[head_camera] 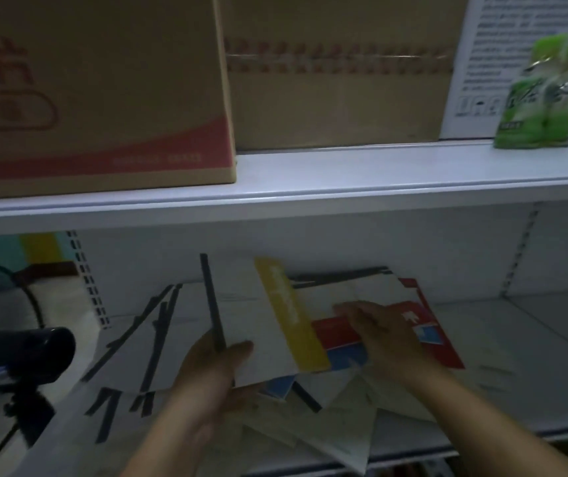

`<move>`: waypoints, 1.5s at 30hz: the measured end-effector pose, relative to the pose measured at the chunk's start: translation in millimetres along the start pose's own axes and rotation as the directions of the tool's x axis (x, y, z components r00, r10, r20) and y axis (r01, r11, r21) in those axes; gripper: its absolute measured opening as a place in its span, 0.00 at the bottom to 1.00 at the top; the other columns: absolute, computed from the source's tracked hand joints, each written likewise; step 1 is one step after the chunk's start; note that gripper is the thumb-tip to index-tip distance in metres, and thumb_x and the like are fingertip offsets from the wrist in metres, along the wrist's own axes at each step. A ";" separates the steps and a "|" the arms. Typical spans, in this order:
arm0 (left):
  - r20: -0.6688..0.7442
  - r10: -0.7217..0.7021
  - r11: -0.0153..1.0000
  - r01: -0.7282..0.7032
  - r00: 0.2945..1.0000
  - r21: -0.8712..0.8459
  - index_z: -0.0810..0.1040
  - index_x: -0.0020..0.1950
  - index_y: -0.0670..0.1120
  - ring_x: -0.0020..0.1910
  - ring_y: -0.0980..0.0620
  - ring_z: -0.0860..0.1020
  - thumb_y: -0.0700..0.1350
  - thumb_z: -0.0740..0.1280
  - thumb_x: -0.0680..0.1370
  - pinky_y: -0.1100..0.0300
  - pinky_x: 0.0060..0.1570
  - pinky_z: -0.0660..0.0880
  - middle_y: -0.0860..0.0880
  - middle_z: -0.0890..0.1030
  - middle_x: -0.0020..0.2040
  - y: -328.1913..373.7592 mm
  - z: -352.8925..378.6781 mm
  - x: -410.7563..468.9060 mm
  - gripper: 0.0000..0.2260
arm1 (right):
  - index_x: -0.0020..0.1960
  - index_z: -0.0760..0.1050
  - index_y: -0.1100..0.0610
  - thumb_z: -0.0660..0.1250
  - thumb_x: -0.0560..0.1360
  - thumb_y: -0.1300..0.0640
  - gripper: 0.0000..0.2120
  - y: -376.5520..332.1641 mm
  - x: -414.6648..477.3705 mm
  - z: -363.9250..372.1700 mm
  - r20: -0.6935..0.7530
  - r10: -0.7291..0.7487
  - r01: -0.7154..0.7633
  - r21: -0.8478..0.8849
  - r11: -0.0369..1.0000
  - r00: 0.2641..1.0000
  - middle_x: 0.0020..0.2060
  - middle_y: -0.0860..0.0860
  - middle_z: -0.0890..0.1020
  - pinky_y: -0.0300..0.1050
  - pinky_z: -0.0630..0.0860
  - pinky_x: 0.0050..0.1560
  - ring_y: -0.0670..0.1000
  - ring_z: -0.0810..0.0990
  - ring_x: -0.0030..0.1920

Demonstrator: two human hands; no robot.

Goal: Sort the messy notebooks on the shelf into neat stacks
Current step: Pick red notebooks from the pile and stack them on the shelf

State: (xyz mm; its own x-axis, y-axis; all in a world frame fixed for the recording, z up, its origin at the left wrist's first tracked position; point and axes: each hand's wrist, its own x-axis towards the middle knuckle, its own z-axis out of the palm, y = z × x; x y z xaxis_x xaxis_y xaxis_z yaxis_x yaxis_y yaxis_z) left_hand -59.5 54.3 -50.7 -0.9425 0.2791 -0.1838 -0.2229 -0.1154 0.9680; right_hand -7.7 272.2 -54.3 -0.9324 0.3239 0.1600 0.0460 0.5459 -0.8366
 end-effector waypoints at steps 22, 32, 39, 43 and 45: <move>-0.075 -0.166 0.944 0.137 0.983 -0.301 0.80 0.47 0.42 0.44 0.38 0.80 0.50 0.62 0.77 0.48 0.41 0.75 0.39 0.85 0.38 -0.3 -27.3 -43.1 0.13 | 0.62 0.70 0.39 0.60 0.73 0.55 0.20 11.4 -1.8 24.7 0.275 -0.704 0.743 -0.058 0.667 0.654 0.62 0.21 0.66 0.27 0.61 0.66 0.29 0.65 0.65; -0.102 -0.041 0.999 0.039 0.994 -0.019 0.79 0.48 0.47 0.44 0.40 0.81 0.30 0.59 0.75 0.51 0.41 0.76 0.44 0.85 0.37 -9.2 -22.3 -45.8 0.14 | 0.67 0.68 0.47 0.66 0.75 0.46 0.22 45.5 31.0 10.9 0.172 -0.246 0.283 -0.245 0.927 0.954 0.67 0.44 0.69 0.48 0.66 0.68 0.46 0.66 0.69; 0.035 -0.032 0.995 0.035 0.999 -0.094 0.79 0.56 0.42 0.45 0.39 0.82 0.32 0.60 0.75 0.54 0.39 0.76 0.40 0.85 0.46 -12.0 -28.0 -39.1 0.13 | 0.41 0.75 0.62 0.57 0.81 0.52 0.17 15.3 15.7 -1.1 -0.339 -0.283 0.270 -0.084 0.959 0.897 0.34 0.49 0.75 0.35 0.69 0.39 0.44 0.73 0.37; 0.127 -0.066 0.987 0.084 0.990 -0.138 0.80 0.55 0.42 0.46 0.39 0.81 0.32 0.58 0.74 0.52 0.42 0.75 0.38 0.84 0.47 -17.8 -27.4 -32.8 0.15 | 0.42 0.73 0.48 0.55 0.79 0.43 0.14 -15.4 -17.3 -7.4 -0.497 -0.322 0.436 0.129 0.891 0.806 0.37 0.44 0.77 0.24 0.68 0.38 0.38 0.74 0.36; 0.182 -0.083 0.974 0.118 0.980 -0.193 0.82 0.54 0.41 0.45 0.39 0.82 0.35 0.61 0.74 0.51 0.44 0.75 0.37 0.84 0.48 -19.8 -20.5 -30.8 0.13 | 0.42 0.76 0.41 0.55 0.76 0.38 0.14 -18.1 -35.5 2.3 -0.342 -0.453 0.536 0.206 0.819 0.823 0.37 0.42 0.80 0.27 0.71 0.39 0.37 0.78 0.38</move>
State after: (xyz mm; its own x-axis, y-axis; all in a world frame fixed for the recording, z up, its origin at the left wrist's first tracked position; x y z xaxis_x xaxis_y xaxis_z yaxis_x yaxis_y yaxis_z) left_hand -31.2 28.5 -67.8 -0.8595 0.4569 -0.2290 -0.3767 -0.2636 0.8880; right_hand 23.7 249.1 -46.1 -0.6659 0.2839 0.6899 -0.5357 0.4616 -0.7071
